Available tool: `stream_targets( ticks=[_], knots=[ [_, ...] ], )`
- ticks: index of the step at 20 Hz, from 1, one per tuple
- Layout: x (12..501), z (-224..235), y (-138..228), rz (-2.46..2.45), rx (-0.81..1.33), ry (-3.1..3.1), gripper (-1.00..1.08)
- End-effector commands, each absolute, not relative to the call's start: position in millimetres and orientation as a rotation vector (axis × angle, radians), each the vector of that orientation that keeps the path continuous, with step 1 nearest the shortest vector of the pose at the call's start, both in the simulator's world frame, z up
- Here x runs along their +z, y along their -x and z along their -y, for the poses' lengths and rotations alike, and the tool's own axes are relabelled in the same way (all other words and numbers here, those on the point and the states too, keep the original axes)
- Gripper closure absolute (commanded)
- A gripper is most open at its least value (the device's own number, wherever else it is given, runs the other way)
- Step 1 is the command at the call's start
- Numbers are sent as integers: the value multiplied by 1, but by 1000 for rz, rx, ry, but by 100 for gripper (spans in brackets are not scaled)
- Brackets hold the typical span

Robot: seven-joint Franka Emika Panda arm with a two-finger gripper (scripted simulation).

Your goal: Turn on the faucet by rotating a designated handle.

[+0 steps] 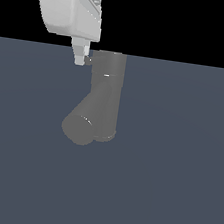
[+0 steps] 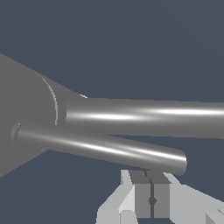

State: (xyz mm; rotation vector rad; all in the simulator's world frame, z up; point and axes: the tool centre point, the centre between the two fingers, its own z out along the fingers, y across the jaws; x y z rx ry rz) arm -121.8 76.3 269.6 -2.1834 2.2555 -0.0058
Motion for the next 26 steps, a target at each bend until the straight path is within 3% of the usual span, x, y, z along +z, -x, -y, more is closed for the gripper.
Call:
stream_targets(
  ticks=[1, 13, 15, 26],
  knots=[
    [270, -50, 121, -2284, -4, 2155, 108],
    [270, 24, 122, -2294, 0, 2146, 108],
    [270, -3, 123, -2245, -3, 2198, 108],
    [270, 29, 98, -2262, -3, 2181, 108]
  ],
)
